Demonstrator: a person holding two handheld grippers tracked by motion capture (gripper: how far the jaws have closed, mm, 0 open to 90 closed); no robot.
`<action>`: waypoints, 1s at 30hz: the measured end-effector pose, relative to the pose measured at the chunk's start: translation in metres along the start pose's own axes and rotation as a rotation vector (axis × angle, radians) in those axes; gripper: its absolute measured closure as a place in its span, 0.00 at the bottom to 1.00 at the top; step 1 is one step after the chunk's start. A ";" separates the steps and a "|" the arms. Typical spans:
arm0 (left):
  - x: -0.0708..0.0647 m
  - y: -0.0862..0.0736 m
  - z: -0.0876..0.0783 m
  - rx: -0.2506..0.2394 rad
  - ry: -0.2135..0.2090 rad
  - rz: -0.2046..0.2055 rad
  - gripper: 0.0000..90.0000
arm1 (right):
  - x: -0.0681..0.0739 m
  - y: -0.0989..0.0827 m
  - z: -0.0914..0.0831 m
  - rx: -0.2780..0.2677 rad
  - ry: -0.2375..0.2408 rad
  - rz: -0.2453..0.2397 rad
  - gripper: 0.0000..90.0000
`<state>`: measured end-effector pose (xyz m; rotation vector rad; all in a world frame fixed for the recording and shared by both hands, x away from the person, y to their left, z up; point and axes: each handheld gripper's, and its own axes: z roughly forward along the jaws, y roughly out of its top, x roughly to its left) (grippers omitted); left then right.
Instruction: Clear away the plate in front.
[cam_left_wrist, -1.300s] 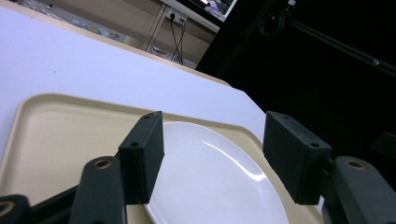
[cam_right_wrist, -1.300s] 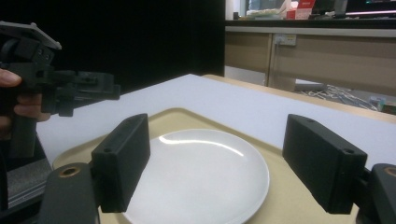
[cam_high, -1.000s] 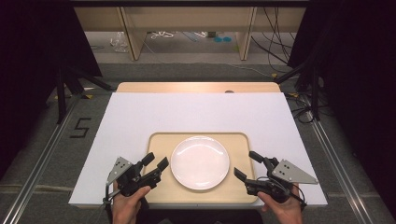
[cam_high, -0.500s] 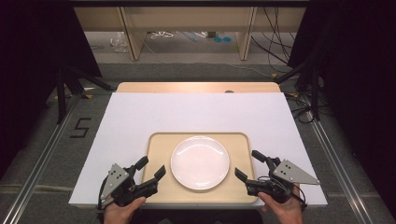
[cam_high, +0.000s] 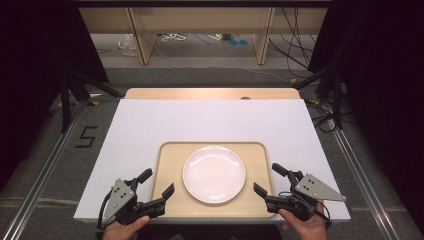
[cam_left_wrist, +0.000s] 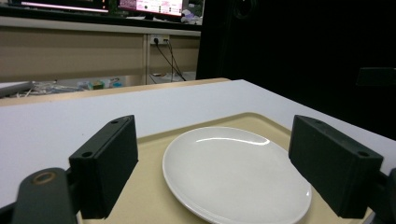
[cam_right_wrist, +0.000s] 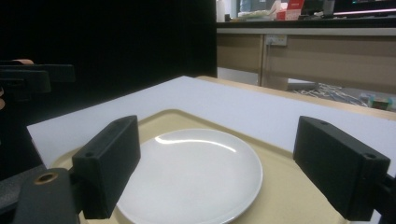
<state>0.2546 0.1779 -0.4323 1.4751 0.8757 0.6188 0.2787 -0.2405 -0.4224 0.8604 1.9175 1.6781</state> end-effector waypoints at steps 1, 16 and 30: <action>0.000 0.000 0.000 -0.008 -0.001 0.001 0.17 | 0.000 0.000 0.000 0.001 -0.001 0.002 0.18; 0.001 0.002 -0.005 -0.009 0.010 0.013 0.17 | 0.004 -0.003 -0.006 0.025 0.002 -0.004 0.18; 0.002 0.004 -0.006 -0.030 0.022 0.002 0.17 | 0.004 -0.003 -0.008 0.024 -0.009 -0.002 0.18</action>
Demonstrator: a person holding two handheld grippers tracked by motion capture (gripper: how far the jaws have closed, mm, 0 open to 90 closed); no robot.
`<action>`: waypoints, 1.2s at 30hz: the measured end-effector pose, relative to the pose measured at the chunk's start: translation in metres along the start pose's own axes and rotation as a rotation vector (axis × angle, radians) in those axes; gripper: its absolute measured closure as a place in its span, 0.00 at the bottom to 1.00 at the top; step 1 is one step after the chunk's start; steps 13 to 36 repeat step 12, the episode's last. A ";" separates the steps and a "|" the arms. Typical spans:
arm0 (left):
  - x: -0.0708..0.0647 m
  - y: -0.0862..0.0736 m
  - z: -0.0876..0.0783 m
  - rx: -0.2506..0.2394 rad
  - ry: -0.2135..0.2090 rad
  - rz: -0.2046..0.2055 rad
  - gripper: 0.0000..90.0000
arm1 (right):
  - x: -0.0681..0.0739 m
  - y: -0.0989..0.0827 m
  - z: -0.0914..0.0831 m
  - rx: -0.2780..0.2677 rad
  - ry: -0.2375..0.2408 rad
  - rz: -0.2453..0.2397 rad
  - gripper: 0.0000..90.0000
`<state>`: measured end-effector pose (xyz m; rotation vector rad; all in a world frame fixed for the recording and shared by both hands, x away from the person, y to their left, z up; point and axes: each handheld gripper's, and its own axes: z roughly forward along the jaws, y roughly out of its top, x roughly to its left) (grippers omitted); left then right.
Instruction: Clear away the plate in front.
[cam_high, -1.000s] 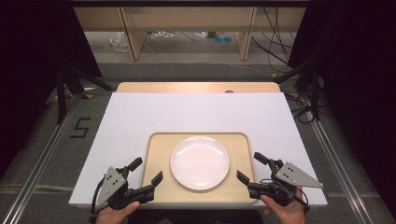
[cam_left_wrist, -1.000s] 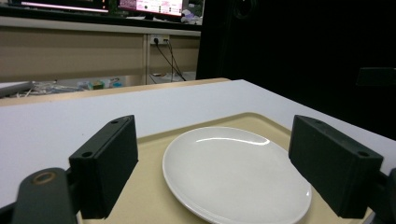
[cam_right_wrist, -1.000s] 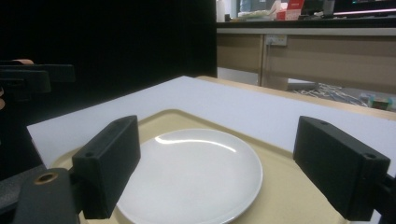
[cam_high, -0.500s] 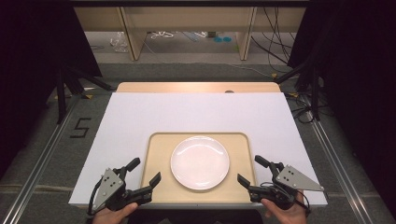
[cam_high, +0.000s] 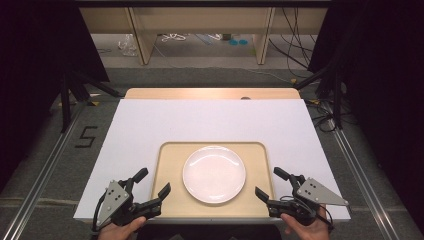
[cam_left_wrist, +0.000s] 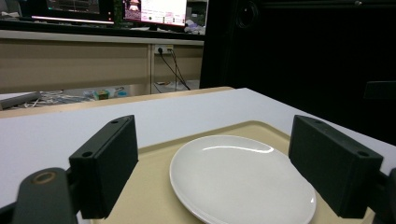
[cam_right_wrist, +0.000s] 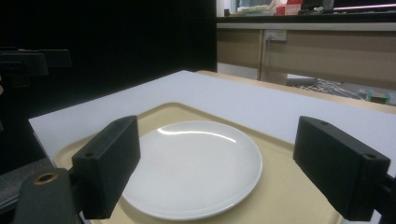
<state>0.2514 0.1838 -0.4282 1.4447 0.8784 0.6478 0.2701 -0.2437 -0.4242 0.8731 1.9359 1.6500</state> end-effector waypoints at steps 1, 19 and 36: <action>0.000 0.000 0.000 0.000 -0.001 0.000 0.17 | 0.000 0.000 0.000 0.000 0.000 0.000 0.18; 0.000 0.000 0.000 -0.003 0.001 -0.003 0.17 | 0.000 0.000 0.000 -0.002 0.001 0.002 0.18; 0.000 0.000 0.000 -0.003 0.001 -0.003 0.17 | 0.000 0.000 0.000 -0.002 0.001 0.002 0.18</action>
